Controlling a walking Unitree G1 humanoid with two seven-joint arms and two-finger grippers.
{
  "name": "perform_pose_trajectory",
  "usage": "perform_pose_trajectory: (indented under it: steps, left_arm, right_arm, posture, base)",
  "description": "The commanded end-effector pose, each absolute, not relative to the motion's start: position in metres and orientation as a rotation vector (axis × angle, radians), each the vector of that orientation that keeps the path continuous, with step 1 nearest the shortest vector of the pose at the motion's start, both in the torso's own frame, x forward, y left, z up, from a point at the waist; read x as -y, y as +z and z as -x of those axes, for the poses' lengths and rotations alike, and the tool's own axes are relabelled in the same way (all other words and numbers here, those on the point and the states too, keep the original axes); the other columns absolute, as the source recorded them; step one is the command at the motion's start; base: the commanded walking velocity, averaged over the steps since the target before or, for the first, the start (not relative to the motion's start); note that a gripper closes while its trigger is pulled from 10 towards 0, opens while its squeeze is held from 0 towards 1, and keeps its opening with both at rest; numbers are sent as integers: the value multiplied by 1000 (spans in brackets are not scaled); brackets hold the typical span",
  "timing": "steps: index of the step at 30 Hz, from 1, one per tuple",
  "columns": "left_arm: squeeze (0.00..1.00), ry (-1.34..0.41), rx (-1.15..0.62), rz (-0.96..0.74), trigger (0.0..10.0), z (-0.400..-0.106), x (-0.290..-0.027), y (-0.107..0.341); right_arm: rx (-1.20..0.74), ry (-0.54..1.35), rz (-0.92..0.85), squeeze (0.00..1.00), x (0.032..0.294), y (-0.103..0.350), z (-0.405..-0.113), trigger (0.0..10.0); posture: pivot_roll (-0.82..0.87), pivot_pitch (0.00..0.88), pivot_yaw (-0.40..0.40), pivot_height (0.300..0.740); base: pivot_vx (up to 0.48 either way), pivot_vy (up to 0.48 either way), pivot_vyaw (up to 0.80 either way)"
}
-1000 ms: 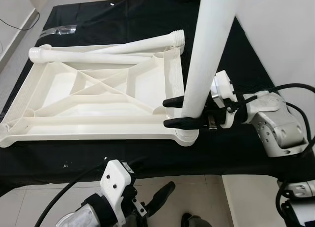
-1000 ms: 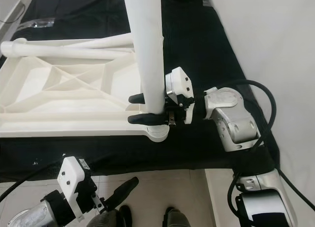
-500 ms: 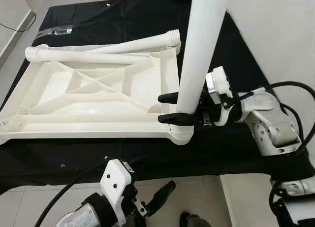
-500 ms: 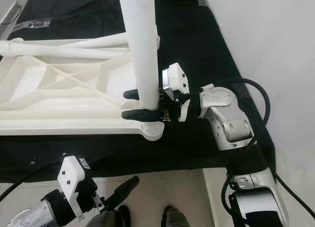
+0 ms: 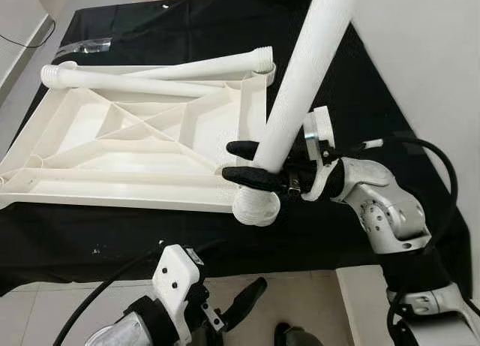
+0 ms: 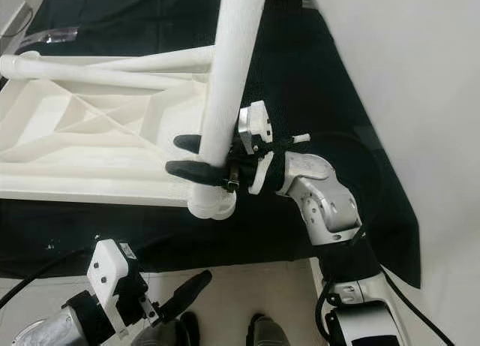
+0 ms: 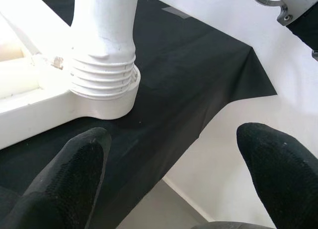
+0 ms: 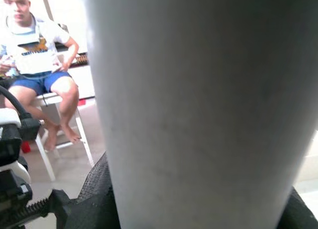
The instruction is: Building children table
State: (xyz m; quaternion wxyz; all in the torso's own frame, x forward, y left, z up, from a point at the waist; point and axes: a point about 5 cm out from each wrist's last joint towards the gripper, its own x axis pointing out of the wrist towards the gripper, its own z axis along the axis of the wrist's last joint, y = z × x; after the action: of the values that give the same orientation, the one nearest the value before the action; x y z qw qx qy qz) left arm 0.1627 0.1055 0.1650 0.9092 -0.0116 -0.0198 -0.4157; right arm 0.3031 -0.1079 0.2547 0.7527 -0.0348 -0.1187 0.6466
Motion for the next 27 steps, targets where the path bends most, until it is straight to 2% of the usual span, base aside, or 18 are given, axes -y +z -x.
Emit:
perform_pose_trajectory:
  steps: [1,2,6,13,20,27]
  left_arm:
    - [0,-860,21,44,10000,-160,-105,160]
    - [0,-859,20,45,10000,-161,-105,161]
    - [0,-859,21,46,10000,-161,-105,161]
    - [0,-859,22,45,10000,-161,-105,161]
    - [0,-861,21,47,10000,-160,-105,161]
    - [0,-859,22,51,10000,-158,-104,162]
  right_arm:
    - [233,1425,124,0,105,250,-301,10000]
    - [211,1409,232,0,107,247,-303,10000]
    - [177,1393,323,0,111,243,-307,10000]
    - [161,1402,335,0,115,245,-309,10000]
    - [110,1489,325,0,119,251,-311,10000]
    - [57,1456,310,0,108,249,-322,10000]
  posture:
    - [1,277,22,740]
    - [1,279,22,740]
    - [0,284,22,740]
    - [1,285,22,740]
    - [1,292,17,740]
    - [0,299,11,740]
  base:
    - [0,0,0]
    - [0,0,0]
    - [0,0,0]
    - [0,0,0]
    - [0,0,0]
    - [0,0,0]
